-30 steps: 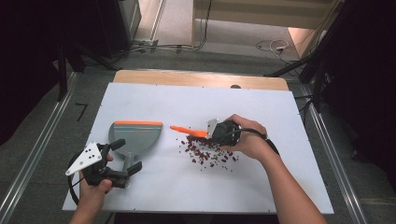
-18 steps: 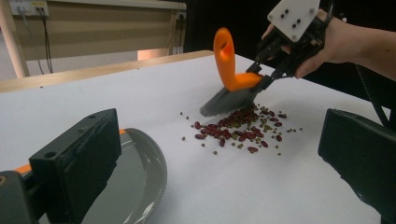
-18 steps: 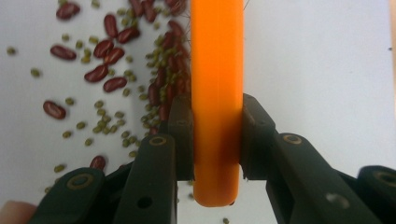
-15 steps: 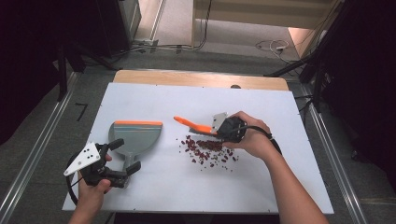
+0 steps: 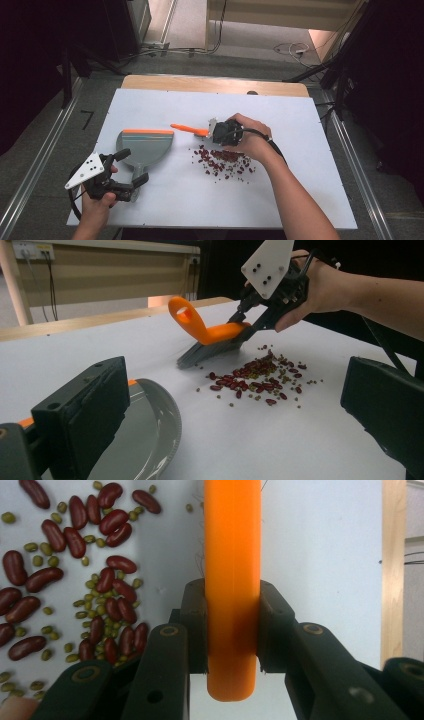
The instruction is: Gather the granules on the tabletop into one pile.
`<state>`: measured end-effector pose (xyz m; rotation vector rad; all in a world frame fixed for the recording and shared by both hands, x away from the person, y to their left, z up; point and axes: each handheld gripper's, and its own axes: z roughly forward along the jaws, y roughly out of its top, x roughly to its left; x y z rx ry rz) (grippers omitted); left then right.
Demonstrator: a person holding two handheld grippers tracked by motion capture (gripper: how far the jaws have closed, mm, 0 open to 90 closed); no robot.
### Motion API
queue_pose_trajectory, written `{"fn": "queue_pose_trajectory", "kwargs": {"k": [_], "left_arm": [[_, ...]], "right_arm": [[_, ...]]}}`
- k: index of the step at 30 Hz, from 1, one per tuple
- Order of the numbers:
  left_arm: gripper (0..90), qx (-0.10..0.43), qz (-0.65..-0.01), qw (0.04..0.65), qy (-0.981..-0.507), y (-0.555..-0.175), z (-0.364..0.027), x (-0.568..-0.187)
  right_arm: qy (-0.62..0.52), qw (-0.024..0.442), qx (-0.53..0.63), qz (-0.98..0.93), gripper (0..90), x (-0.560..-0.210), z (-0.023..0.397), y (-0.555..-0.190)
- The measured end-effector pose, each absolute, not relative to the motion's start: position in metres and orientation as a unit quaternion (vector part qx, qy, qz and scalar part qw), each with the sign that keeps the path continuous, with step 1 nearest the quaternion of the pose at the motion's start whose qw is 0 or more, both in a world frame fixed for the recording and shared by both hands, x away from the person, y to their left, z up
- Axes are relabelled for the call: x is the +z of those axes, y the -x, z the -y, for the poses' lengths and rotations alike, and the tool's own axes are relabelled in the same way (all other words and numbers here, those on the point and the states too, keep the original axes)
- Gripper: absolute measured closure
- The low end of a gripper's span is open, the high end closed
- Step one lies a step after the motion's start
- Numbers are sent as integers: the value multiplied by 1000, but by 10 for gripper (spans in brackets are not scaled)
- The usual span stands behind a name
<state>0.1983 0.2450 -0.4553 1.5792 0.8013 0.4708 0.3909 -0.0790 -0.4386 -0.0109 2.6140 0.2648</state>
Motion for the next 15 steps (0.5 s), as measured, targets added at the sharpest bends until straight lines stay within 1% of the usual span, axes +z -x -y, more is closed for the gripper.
{"fn": "queue_pose_trajectory", "kwargs": {"k": [7,12,15], "left_arm": [[0,204,-346,608,-685,-198,-243,-455],[0,203,-345,607,-687,-199,-241,-455],[0,204,-342,606,-688,-199,-240,-455]], "right_arm": [[21,228,102,-968,687,-438,86,-379],[35,219,104,-969,687,-437,90,-364],[44,221,107,-968,687,-437,92,-358]]}}
